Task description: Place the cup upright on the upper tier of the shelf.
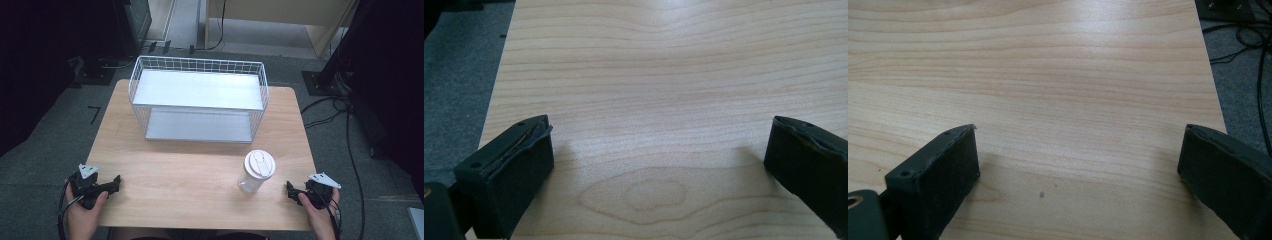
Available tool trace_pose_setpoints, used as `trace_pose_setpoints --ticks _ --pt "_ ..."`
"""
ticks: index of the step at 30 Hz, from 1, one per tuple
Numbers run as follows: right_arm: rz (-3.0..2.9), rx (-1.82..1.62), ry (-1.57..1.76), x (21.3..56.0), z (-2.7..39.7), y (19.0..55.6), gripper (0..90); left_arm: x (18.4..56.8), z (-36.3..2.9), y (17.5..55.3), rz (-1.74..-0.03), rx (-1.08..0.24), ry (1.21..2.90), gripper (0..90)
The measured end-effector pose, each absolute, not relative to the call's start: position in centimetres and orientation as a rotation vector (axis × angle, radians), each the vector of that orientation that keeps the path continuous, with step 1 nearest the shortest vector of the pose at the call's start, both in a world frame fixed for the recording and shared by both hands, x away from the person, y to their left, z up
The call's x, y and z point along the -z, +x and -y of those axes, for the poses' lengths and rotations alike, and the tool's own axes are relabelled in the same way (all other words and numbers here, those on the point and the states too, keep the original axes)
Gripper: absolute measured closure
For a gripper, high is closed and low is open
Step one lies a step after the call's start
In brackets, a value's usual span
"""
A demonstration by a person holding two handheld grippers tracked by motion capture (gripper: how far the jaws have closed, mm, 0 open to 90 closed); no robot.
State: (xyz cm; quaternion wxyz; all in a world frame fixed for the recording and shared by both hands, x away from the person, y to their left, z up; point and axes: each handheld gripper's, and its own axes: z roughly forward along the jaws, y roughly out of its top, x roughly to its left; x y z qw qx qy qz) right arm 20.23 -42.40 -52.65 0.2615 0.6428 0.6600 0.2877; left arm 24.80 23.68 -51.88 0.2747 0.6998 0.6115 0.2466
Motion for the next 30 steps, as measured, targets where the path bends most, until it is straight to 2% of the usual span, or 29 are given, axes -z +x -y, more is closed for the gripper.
trace_pose_setpoints --ticks 11,30 --pt "-1.793 -0.780 1.729 52.6 41.6 19.9 2.8 51.9 -23.6 24.9 -1.643 -0.665 1.880 0.0" --pt "-1.968 -0.882 1.555 52.3 36.0 19.4 2.4 51.9 -23.6 24.9 -1.643 -0.665 1.881 0.0"
